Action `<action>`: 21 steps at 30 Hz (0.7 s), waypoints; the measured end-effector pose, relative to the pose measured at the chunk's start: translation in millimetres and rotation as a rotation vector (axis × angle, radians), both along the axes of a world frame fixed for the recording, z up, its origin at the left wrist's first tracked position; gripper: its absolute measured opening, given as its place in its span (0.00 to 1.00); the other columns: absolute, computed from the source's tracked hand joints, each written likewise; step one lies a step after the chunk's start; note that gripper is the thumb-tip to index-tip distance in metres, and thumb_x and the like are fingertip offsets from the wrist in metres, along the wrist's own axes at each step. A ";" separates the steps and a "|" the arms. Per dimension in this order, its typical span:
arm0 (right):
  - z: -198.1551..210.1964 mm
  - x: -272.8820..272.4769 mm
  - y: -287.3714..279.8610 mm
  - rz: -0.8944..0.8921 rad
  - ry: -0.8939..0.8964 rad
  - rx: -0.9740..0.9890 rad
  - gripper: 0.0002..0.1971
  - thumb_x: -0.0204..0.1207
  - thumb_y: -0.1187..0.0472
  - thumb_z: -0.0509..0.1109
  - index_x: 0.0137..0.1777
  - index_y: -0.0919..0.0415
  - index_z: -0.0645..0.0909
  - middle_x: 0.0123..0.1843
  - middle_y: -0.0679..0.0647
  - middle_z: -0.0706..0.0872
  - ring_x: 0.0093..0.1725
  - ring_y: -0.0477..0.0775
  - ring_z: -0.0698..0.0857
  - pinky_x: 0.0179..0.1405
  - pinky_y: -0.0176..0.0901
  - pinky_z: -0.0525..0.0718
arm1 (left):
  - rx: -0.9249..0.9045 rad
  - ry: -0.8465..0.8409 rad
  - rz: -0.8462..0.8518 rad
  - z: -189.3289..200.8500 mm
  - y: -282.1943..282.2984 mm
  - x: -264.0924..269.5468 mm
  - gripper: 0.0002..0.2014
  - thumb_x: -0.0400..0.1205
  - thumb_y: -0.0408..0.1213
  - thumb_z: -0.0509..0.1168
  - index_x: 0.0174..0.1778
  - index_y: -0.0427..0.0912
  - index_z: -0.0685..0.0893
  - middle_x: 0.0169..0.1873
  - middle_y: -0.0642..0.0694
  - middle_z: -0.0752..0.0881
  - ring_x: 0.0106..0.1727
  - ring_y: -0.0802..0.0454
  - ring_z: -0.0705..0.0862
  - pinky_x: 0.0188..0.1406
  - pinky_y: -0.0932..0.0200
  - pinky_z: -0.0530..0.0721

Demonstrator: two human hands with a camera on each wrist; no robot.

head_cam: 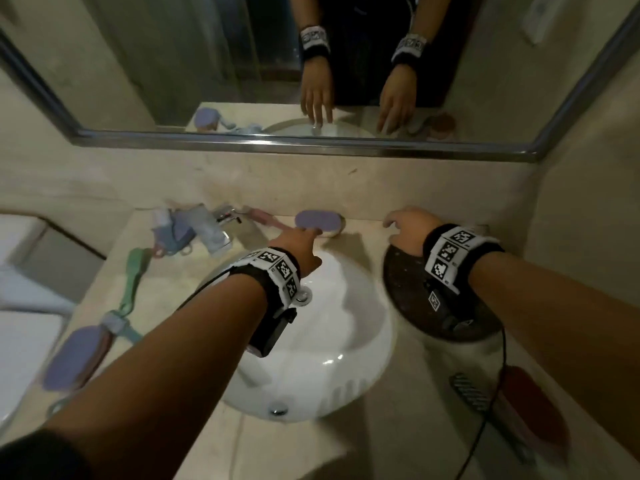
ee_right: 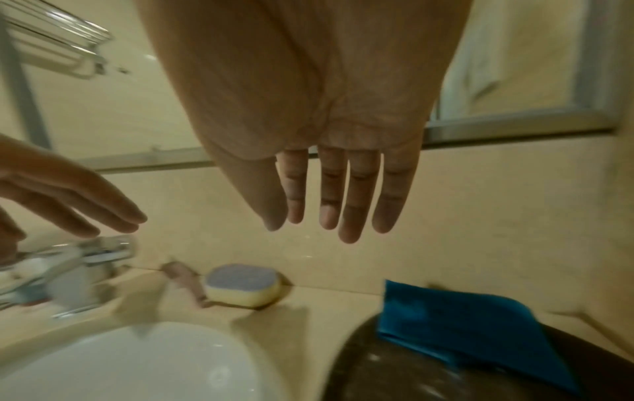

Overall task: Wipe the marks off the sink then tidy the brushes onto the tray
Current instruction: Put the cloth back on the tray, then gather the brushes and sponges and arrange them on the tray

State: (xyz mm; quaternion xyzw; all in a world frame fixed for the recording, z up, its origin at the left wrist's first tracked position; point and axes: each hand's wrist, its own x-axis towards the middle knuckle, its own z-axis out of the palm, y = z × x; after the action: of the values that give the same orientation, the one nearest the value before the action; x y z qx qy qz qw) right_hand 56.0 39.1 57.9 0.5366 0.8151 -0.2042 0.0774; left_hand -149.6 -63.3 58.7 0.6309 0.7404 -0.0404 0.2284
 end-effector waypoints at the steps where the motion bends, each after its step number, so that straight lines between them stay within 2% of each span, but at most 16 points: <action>1: 1.6 -8.3 -5.4 0.014 -0.008 0.008 0.18 0.76 0.59 0.66 0.66 0.53 0.75 0.66 0.59 0.75 0.63 0.61 0.78 0.66 0.50 0.77 | 0.009 0.005 0.013 2.7 -9.3 -7.0 0.30 0.81 0.41 0.64 0.79 0.48 0.62 0.77 0.43 0.69 0.72 0.41 0.74 0.70 0.46 0.74; 8: 8.6 -57.0 -51.9 0.053 -0.040 0.043 0.20 0.79 0.59 0.63 0.71 0.53 0.73 0.69 0.59 0.73 0.66 0.61 0.77 0.66 0.47 0.76 | 0.030 -0.039 0.074 2.2 -67.6 -60.6 0.30 0.80 0.43 0.65 0.78 0.50 0.63 0.75 0.43 0.71 0.71 0.42 0.74 0.70 0.45 0.75; 13: -1.2 -75.1 -103.4 -0.044 -0.044 0.009 0.21 0.77 0.57 0.64 0.71 0.53 0.72 0.69 0.59 0.73 0.66 0.60 0.77 0.67 0.48 0.77 | 0.015 -0.053 -0.029 -6.5 -99.9 -87.1 0.30 0.80 0.44 0.65 0.78 0.51 0.63 0.75 0.44 0.71 0.72 0.42 0.74 0.71 0.45 0.74; 17: -18.4 -69.4 -154.6 -0.172 -0.045 -0.043 0.20 0.78 0.56 0.65 0.70 0.52 0.72 0.69 0.58 0.74 0.68 0.58 0.76 0.70 0.49 0.75 | -0.008 -0.064 -0.175 -16.3 -115.8 -81.2 0.29 0.81 0.45 0.63 0.79 0.50 0.63 0.74 0.42 0.70 0.72 0.41 0.73 0.70 0.44 0.74; 21: -36.8 -27.2 -204.4 -0.359 -0.056 -0.118 0.21 0.77 0.58 0.67 0.70 0.53 0.73 0.71 0.58 0.75 0.69 0.58 0.77 0.69 0.49 0.75 | -0.061 -0.103 -0.310 -28.9 -118.9 -46.2 0.30 0.80 0.44 0.64 0.78 0.49 0.63 0.74 0.41 0.71 0.72 0.39 0.73 0.71 0.43 0.73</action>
State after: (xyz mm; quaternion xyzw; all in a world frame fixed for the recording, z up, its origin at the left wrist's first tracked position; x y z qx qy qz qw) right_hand 28.8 -165.3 21.1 0.6736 0.6903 -0.2471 0.0936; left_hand -195.7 -182.2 29.9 0.7315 0.6201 -0.0652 0.2759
